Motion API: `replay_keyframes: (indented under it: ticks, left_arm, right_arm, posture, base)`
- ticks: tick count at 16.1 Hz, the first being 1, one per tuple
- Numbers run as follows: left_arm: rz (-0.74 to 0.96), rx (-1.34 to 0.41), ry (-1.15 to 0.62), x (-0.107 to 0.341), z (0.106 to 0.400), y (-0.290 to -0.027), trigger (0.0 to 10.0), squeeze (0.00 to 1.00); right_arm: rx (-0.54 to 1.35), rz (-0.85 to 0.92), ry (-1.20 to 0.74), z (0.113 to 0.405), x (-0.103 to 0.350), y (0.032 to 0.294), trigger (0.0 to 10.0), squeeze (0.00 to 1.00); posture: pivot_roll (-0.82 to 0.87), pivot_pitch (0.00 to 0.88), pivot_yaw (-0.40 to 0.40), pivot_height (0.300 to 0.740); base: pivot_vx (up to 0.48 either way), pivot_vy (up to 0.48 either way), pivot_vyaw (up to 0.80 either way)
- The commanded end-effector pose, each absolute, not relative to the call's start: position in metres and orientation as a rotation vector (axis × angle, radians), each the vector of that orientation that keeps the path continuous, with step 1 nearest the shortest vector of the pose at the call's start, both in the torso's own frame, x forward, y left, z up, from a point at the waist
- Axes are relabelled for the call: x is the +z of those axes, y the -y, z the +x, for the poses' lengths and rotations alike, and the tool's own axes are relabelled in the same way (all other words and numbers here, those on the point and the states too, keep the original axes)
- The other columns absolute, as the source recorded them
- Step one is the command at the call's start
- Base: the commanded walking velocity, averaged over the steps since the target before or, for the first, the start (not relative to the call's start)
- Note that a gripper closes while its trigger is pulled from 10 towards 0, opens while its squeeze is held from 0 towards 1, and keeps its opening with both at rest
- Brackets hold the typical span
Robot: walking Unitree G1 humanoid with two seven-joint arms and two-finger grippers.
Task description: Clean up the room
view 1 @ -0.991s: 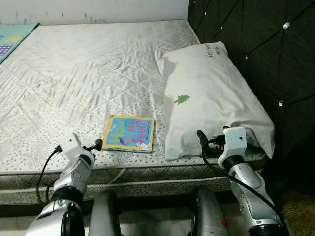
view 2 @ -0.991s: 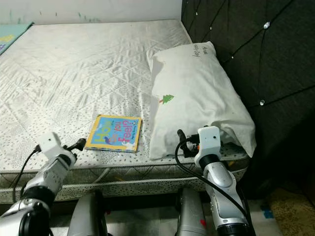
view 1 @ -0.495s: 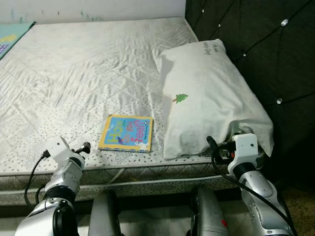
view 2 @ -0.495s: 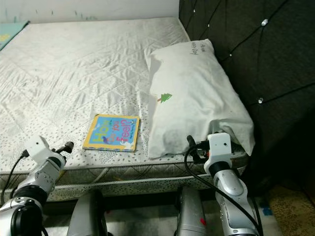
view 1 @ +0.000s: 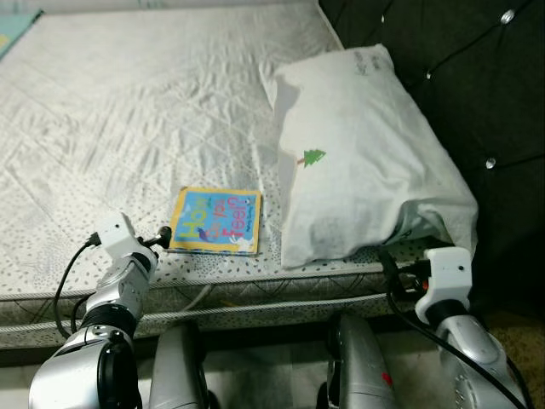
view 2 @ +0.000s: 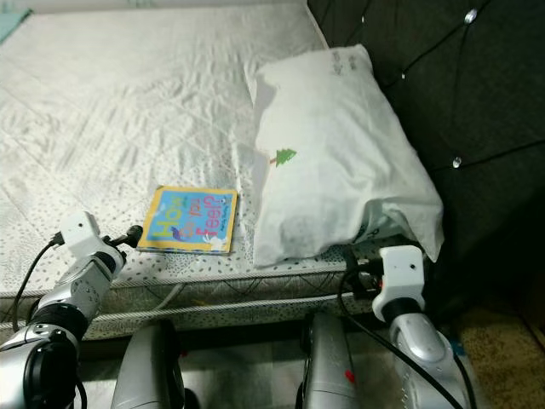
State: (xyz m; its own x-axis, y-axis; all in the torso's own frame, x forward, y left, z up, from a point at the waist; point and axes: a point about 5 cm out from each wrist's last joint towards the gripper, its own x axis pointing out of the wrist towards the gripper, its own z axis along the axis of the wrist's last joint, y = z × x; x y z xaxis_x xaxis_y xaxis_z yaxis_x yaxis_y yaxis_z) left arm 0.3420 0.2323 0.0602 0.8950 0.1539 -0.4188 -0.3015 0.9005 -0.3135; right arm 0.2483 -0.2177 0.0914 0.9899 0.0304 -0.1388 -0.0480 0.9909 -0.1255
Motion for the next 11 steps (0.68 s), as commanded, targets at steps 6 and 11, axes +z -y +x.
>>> replay_keyframes:
  ticks: [6, 11]
  left_arm:
    - [-0.300, 0.192, -0.377, 0.070, 0.350, -0.230, 10.0, 0.00]
    - [-0.275, 0.162, -0.350, 0.082, 0.359, -0.224, 10.0, 0.00]
  right_arm:
    - [-0.005, -0.165, -0.181, 0.227, 0.095, 0.234, 10.0, 0.00]
    - [-0.008, -0.163, -0.189, 0.226, 0.096, 0.232, 10.0, 0.00]
  posture:
    - [-0.23, 0.229, -0.004, 0.541]
    - [-0.23, 0.228, -0.002, 0.541]
  base:
    - [0.000, 0.000, 0.00]
    - [0.000, 0.000, 0.00]
